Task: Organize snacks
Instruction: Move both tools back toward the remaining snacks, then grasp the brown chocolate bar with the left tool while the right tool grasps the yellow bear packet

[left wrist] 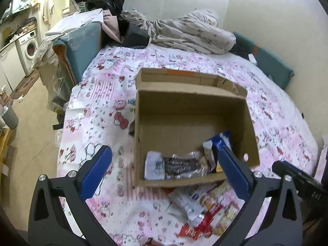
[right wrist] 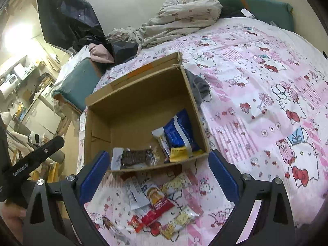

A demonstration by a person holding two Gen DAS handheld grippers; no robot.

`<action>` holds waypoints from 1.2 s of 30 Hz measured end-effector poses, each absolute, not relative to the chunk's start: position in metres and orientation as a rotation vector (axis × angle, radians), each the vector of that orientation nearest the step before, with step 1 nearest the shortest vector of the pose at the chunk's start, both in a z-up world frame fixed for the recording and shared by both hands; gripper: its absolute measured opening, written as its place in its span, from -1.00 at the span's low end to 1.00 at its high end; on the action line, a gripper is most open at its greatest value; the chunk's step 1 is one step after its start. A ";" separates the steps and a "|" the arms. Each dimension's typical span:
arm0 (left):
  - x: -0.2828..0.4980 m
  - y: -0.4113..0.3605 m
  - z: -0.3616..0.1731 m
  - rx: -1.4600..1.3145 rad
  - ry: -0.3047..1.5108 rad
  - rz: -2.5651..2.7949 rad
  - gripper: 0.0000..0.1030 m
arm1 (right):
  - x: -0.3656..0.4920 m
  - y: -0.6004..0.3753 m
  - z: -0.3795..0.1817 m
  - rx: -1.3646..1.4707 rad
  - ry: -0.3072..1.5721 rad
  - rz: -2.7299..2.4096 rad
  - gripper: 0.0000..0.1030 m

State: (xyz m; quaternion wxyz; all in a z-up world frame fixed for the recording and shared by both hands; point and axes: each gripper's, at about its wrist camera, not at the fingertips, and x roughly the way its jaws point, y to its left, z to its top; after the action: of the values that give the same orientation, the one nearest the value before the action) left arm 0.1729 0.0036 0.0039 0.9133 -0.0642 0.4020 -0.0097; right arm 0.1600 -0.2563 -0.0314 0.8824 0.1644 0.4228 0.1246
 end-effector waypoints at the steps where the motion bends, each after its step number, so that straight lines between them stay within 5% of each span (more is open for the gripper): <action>1: 0.168 0.004 0.002 -0.126 0.838 -0.014 0.99 | 0.157 -0.257 -0.033 0.340 0.888 0.258 0.92; 22: 0.117 0.026 -0.067 -0.215 1.138 0.113 0.95 | 0.131 -0.270 -0.086 0.421 1.157 0.170 0.89; 34: 0.085 -0.006 -0.149 -0.288 1.463 0.079 0.42 | 0.132 -0.269 -0.087 0.403 1.171 0.154 0.89; 36: 0.085 -0.009 -0.157 -0.308 1.490 0.084 0.15 | 0.132 -0.267 -0.087 0.394 1.171 0.159 0.89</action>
State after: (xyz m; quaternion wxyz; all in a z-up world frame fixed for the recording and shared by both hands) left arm 0.0851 -0.0093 -0.1566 0.7235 -0.1397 0.6749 0.0382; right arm 0.1321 -0.2674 -0.0871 0.8123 0.1847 0.5483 0.0744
